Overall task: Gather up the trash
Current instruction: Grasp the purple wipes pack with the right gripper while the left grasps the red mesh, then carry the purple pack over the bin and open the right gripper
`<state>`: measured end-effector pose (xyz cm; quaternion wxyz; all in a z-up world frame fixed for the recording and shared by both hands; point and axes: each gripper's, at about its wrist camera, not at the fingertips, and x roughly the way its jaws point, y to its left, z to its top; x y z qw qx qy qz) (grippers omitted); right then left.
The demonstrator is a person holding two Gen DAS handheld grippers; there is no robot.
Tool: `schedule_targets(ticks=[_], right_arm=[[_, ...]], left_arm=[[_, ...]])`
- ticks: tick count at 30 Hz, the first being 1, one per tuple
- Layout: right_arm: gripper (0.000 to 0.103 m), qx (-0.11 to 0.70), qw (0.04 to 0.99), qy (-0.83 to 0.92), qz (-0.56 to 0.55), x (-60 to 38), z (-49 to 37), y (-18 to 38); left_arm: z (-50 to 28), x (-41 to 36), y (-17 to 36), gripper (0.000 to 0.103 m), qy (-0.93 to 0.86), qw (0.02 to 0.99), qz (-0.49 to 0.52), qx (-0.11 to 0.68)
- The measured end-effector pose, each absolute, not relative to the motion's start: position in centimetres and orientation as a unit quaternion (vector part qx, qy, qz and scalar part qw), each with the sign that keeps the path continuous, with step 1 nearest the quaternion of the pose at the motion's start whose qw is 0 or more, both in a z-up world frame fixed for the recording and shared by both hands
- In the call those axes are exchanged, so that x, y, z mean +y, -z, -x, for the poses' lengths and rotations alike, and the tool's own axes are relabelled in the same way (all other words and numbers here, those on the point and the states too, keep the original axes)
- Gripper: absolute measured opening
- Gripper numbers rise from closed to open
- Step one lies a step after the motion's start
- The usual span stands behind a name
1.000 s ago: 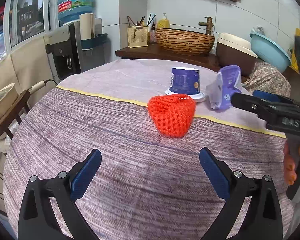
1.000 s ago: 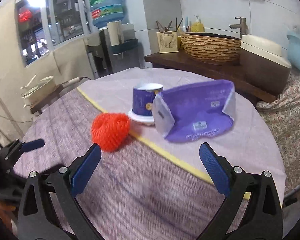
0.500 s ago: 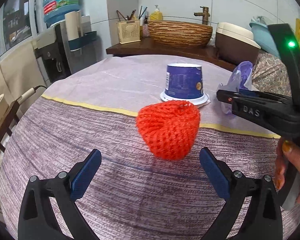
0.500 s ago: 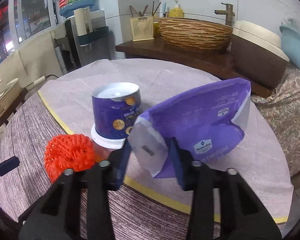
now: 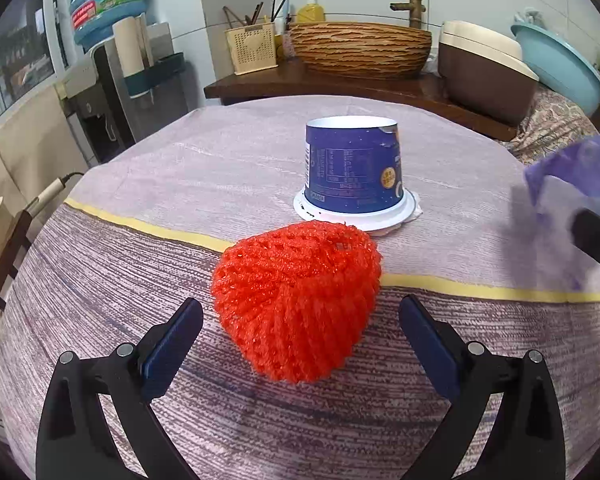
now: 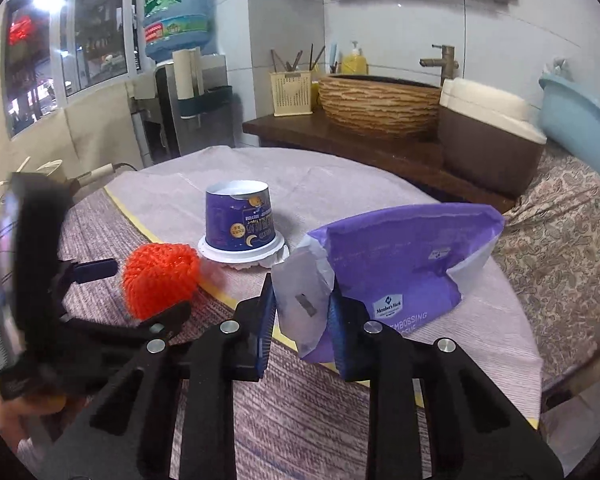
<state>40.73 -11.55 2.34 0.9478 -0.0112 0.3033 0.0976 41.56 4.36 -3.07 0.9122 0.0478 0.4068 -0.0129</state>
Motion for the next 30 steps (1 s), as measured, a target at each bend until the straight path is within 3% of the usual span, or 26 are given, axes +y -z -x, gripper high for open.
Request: schedule_targets(ticks=[1, 4, 6, 8, 10, 30], right_arm=[[0.025, 0.300, 0.949, -0.099, 0.014, -11.7, -40.2, -2.6], [0.025, 0.287, 0.952, -0.100, 0.028, -12.0, -38.5, -3.1], [0.025, 0.282, 0.953, -0.103, 0.031, -12.1, -37.5, -3.3], [0.025, 0.276, 0.955, -0.105, 0.034, -12.3, -36.5, -3.5], [0.025, 0.272, 0.956, -0.108, 0.039, -12.5, -35.5, -3.6], [0.025, 0.232, 0.966, -0.111, 0.014, -18.1, -23.6, -5.0]], left_arm=[[-41.7, 4.4, 3.2, 0.095, 0.010, 0.912, -0.046, 0.408], [-42.0, 4.8, 3.6, 0.070, 0.016, 0.909, -0.024, 0.415], [-41.7, 5.0, 3.7, 0.059, 0.019, 0.908, -0.006, 0.419], [-40.9, 5.3, 3.6, 0.040, 0.018, 0.910, 0.003, 0.413], [-40.2, 5.6, 3.3, 0.034, 0.022, 0.912, 0.013, 0.409], [-22.7, 3.0, -3.0, 0.032, 0.088, 0.953, 0.035, 0.288]])
